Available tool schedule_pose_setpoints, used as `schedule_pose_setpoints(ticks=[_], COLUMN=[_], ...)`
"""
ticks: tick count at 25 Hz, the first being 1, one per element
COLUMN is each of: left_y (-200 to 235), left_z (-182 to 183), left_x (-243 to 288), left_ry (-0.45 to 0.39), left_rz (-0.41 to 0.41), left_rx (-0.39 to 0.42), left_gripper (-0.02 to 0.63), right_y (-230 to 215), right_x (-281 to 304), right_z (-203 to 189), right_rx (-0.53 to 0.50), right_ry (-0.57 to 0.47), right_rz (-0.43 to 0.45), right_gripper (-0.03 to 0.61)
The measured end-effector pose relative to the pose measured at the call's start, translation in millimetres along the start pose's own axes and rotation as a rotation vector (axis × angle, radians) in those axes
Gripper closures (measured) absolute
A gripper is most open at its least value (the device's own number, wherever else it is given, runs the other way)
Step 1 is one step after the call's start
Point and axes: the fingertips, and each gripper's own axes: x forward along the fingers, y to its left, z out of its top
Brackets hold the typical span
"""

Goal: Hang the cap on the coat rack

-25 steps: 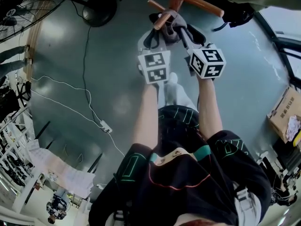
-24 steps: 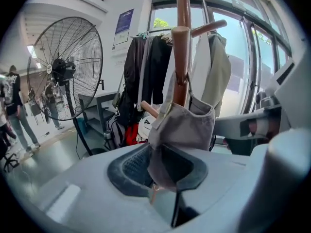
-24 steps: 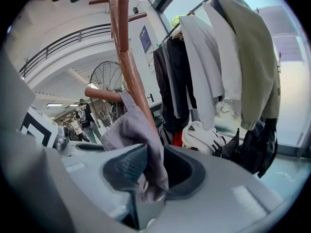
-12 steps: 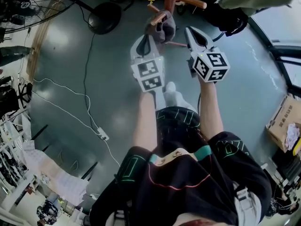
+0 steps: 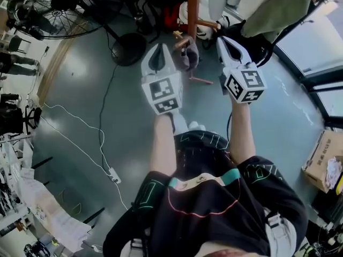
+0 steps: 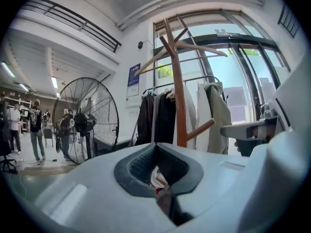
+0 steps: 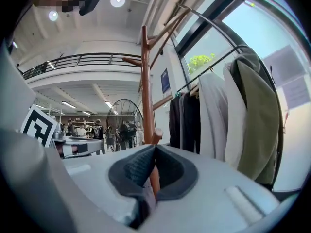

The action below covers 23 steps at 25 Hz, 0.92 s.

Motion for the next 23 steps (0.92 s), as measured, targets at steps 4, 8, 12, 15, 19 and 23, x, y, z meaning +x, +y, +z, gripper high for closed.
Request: schedule_pose_setpoints(ticks=[4,8,12,15,19,23], left_y=[-4,-12,-10,-7,-7,-8], left_z=[33,43,52,57,60,65], left_x=[0,1,5,6,9,6], left_ry=[-0.081,-0.1,-0.112,-0.125,-0.119,-0.116], left_rz=[-0.01,-0.016,-0.004,-0.001,0.005,-0.006], left_rx=[0.01,0.041,0.076,0.079,0.11,0.124], left_gripper=[0.604,0.603,0.603,0.603,0.604,0.604], right_y=[1,-3,-4,-3,-2,5], right_x=[-4,-8,-7,-6,-5,-7], right_z=[34,50,58,63,69,75], right_rx=[-0.043,-0.062,-0.1,-0.113,-0.123,-0.149], right_ry=[-0.065,-0.093,-0.105,-0.114,-0.121,-0.123], right_rz=[0.0,-0.008,-0.026,-0.029,-0.029,-0.032], right_gripper=[0.575,0.575,0.575,0.574,0.575,0.574])
